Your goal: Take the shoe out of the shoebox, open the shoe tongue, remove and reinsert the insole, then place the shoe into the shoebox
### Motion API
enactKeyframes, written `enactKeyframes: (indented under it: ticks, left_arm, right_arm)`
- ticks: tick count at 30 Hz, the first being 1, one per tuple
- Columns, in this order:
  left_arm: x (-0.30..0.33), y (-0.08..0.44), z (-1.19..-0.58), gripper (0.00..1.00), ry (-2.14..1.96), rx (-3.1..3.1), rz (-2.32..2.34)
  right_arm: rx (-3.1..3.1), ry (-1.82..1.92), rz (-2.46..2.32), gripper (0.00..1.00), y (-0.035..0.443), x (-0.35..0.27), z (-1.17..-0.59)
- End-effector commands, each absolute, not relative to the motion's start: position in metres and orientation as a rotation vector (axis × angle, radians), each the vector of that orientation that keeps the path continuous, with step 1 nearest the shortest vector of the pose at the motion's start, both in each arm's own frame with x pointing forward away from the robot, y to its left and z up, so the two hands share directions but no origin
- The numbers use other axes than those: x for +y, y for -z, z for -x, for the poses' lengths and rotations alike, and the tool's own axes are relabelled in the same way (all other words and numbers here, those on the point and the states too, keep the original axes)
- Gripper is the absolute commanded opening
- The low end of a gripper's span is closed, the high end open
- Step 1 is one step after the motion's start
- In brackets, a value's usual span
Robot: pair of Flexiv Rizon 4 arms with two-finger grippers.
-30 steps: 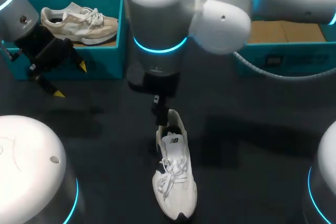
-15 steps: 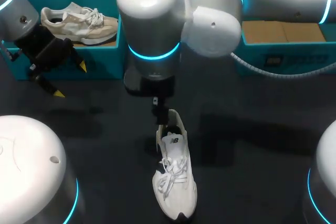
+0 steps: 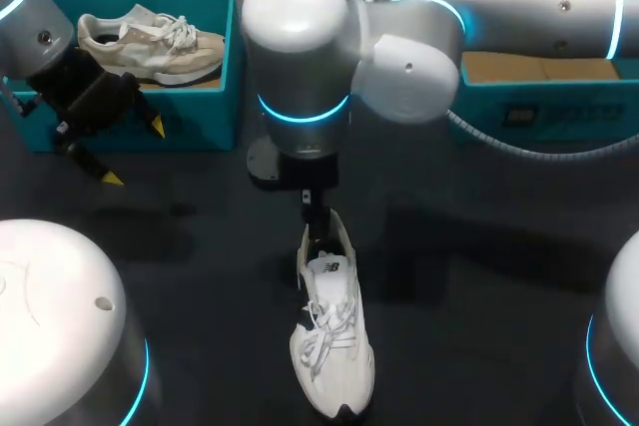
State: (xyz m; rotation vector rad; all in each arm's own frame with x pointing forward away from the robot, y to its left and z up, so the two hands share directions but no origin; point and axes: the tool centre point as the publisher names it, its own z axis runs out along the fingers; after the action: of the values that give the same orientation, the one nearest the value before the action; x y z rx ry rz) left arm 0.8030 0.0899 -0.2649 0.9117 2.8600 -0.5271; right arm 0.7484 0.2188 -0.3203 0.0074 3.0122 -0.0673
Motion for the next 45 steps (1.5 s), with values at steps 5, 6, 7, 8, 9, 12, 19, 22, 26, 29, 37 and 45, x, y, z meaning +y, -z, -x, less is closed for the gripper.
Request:
enactKeyframes:
  ticks: [5,6,7,8,9,12,19,22,26,29,37,45]
  left_arm:
    - [0.090,0.264,-0.803,1.00,0.523,2.864,-0.913]
    - [0.090,0.264,-0.803,1.00,0.523,2.864,-0.913]
    - [0.090,0.264,-0.803,1.00,0.523,2.864,-0.913]
    - [0.090,0.264,-0.803,1.00,0.523,2.864,-0.913]
    - [0.090,0.264,-0.803,1.00,0.523,2.864,-0.913]
    - [0.090,0.264,-0.803,1.00,0.523,2.864,-0.913]
    - [0.090,0.264,-0.803,1.00,0.523,2.864,-0.913]
    - [0.090,0.264,-0.803,1.00,0.523,2.864,-0.913]
    - [0.090,0.264,-0.803,1.00,0.523,2.864,-0.913]
    - [0.090,0.264,-0.803,1.00,0.523,2.864,-0.913]
    - [0.090,0.264,-0.803,1.00,0.523,2.864,-0.913]
    - [0.090,0.264,-0.803,1.00,0.523,2.864,-0.913]
  right_arm:
    - [3.031,0.079,0.007,1.00,0.339,0.223,-0.754]
    - [3.037,0.091,0.008,1.00,0.341,0.223,-0.754]
    - [3.039,0.093,0.009,1.00,0.342,0.223,-0.754]
    - [3.038,0.087,0.013,1.00,0.343,0.223,-0.755]
    - [3.040,0.085,0.012,1.00,0.345,0.223,-0.755]
    - [3.047,0.082,0.007,1.00,0.350,0.222,-0.755]
    - [3.053,0.068,-0.006,1.00,0.359,0.218,-0.757]
    - [3.074,0.057,-0.035,1.00,0.366,0.213,-0.760]
    - [3.080,0.046,-0.039,1.00,0.373,0.210,-0.763]
    - [3.088,0.039,-0.036,1.00,0.376,0.209,-0.765]
    - [3.119,0.030,-0.036,1.00,0.384,0.206,-0.767]
    - [3.135,0.034,-0.037,0.78,0.390,0.208,-0.762]
